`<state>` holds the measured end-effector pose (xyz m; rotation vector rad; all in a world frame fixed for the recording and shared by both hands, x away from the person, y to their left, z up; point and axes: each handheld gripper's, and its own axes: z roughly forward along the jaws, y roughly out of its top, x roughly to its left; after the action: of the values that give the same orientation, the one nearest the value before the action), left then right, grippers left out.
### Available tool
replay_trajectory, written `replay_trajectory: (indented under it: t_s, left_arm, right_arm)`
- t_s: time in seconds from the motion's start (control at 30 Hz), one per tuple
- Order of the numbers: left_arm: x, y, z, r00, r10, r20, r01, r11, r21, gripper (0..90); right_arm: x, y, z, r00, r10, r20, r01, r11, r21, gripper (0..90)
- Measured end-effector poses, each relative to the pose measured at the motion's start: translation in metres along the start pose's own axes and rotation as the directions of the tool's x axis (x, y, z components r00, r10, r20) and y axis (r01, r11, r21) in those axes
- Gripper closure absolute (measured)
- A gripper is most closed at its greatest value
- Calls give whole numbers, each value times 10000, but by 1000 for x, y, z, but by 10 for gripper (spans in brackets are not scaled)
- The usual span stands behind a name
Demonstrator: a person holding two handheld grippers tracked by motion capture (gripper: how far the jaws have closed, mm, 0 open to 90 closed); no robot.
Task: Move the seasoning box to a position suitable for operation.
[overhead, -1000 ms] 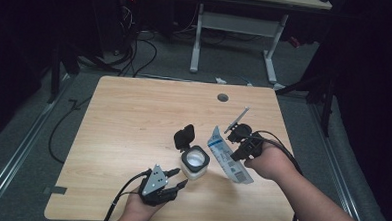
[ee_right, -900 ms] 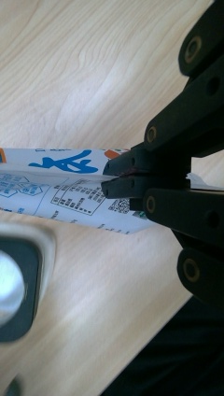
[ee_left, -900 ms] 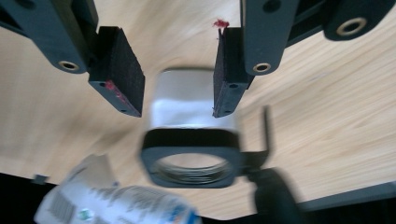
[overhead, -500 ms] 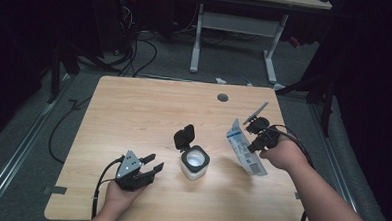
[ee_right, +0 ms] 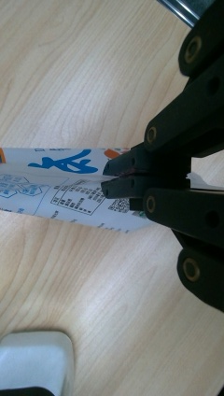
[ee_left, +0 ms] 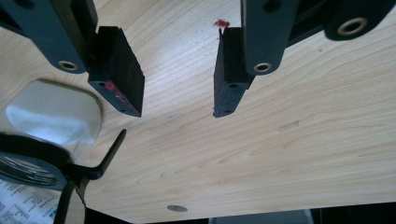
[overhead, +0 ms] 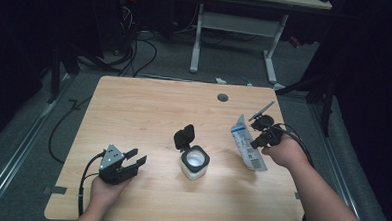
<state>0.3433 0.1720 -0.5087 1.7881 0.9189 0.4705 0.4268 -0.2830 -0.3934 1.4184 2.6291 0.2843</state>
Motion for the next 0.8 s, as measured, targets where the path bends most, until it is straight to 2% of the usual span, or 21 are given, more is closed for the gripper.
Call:
replay_trajectory:
  t_s: [0.23,0.47,0.8]
  left_arm:
    - [4,0,-2,9999,-147,-27,147,9998,-97,497]
    - [4,0,-1,9998,-168,68,168,9998,-43,483]
    - [5,-1,0,9996,-289,-80,288,9995,-119,494]
  right_arm:
    - [-1,-2,0,9997,248,63,-243,9968,-760,900]
    - [-2,-7,3,9994,357,-41,-359,9925,-1172,900]
    - [-3,-23,3,9980,615,-170,-636,9789,-1941,900]
